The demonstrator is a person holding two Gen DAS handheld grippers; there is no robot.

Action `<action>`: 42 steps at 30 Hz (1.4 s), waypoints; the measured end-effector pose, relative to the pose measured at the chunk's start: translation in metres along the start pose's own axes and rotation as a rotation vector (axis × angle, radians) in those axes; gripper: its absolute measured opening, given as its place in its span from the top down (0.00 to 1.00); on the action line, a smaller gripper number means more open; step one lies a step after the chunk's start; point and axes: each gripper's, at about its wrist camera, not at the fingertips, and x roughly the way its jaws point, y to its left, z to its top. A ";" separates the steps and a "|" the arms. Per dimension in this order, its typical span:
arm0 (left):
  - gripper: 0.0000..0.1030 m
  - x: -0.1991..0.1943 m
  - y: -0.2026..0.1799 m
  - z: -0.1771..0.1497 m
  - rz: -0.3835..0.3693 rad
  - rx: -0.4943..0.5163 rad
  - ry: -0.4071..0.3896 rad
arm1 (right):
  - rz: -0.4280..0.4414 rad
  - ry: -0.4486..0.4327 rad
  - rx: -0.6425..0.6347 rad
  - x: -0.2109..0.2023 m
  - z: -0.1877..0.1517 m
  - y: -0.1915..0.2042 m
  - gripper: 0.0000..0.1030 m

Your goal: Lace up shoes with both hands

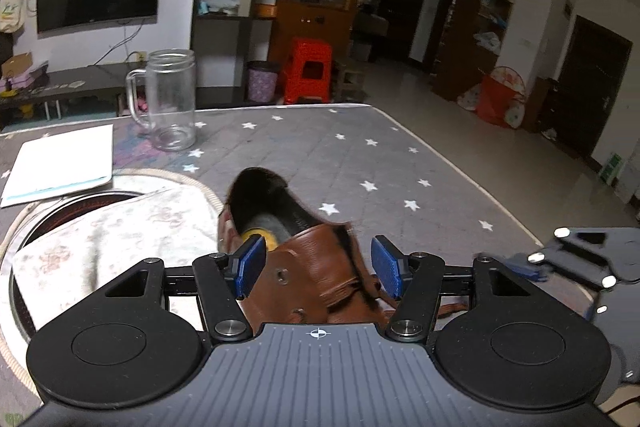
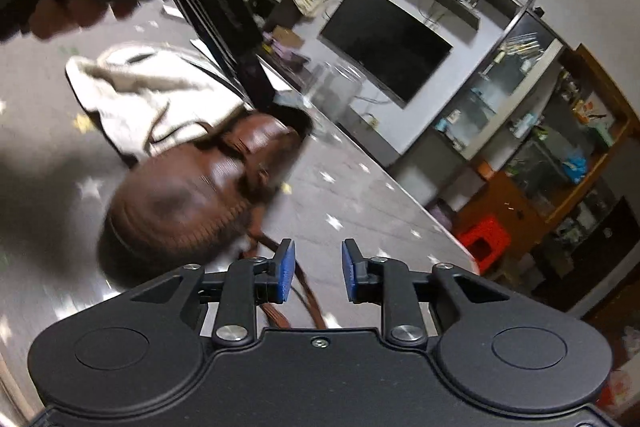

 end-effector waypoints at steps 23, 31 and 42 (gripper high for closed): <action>0.38 0.009 0.003 0.003 -0.001 0.033 0.027 | 0.205 0.021 -0.112 0.065 0.000 -0.003 0.74; 0.37 0.014 0.001 0.006 -0.017 0.033 0.034 | 0.179 -0.013 0.027 0.086 -0.001 -0.006 0.75; 0.36 0.019 -0.009 0.006 -0.063 0.022 0.047 | 0.042 -0.168 0.260 0.077 -0.002 -0.005 0.97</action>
